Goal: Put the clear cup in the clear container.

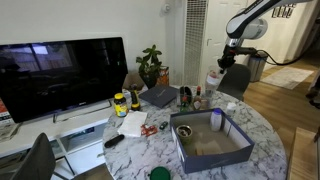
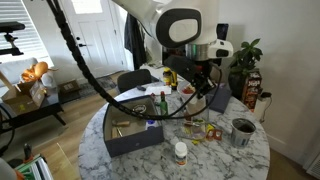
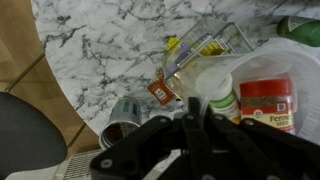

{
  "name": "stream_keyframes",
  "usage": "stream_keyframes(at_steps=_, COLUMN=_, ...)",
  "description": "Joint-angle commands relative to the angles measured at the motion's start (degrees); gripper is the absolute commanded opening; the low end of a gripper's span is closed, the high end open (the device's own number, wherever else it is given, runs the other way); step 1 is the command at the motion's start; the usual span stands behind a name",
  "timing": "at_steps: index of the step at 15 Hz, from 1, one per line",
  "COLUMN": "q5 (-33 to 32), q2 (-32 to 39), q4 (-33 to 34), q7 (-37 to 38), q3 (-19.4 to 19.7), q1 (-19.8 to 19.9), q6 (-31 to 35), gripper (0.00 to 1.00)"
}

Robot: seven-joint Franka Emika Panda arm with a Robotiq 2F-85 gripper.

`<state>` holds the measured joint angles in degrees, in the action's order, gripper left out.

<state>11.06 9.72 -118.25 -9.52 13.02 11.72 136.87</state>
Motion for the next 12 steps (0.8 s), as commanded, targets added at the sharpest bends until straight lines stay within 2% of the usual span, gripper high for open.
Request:
stream_keyframes(at_steps=1, q5=1.17, q2=3.74, q4=2.47, q7=1.43, q3=-1.60, q1=0.86, q6=1.42, gripper=0.01)
stream_keyframes(at_steps=12, q5=1.26, q2=12.04, q4=7.94, q7=2.11, q3=-3.11, q1=2.28, q6=2.19, gripper=0.01)
